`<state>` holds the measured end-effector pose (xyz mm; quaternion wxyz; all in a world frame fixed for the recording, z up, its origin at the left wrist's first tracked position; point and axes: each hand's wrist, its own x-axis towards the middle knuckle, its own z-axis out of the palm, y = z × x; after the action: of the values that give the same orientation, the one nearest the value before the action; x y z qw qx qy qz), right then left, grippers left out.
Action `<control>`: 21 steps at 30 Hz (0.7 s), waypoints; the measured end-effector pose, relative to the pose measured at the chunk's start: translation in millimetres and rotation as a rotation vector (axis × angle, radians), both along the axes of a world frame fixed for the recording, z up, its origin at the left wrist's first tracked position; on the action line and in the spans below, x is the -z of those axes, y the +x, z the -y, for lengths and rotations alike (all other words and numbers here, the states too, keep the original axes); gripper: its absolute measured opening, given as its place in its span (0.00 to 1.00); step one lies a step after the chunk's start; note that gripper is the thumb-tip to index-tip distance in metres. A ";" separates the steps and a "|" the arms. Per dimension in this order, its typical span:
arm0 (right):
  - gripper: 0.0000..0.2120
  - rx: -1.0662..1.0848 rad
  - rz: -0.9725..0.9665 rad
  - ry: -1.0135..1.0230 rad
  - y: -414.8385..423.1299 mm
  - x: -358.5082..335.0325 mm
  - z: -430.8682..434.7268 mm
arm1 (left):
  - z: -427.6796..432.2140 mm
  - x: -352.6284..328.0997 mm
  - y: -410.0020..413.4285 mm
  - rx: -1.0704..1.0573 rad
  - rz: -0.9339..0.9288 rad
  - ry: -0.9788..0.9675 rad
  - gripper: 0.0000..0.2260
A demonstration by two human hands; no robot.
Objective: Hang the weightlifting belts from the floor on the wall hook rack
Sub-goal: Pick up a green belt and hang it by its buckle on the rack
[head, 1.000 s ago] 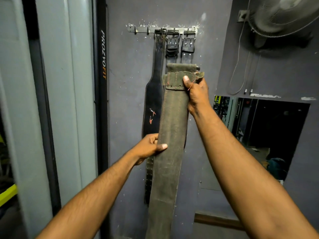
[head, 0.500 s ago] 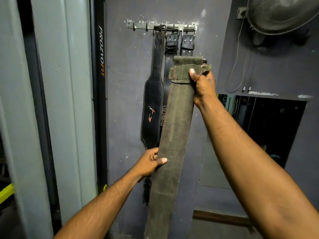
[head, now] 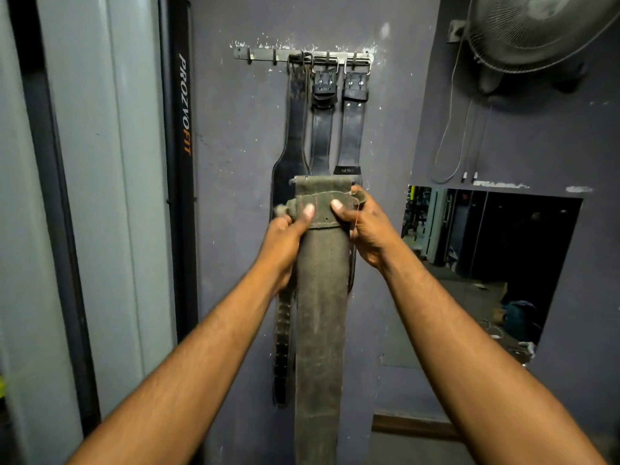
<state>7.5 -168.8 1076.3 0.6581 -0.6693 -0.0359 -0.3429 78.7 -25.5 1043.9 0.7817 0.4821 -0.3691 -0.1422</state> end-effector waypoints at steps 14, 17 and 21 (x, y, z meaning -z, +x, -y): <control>0.31 0.015 -0.149 -0.106 -14.8 11.9 23.1 | 24.4 2.9 10.1 -0.174 -0.123 -0.051 0.09; 0.38 0.053 -0.069 -0.161 -14.6 15.8 28.9 | 34.6 -1.9 11.1 -0.197 -0.157 -0.110 0.10; 0.31 0.053 -0.050 -0.173 -15.3 16.9 45.8 | 40.9 -9.4 18.5 -0.130 -0.251 -0.039 0.10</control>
<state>-7.7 -214.6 1059.4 0.5893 -0.7327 -0.0312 -0.3392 97.2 -66.4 1053.4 0.8385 0.4682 -0.2390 -0.1433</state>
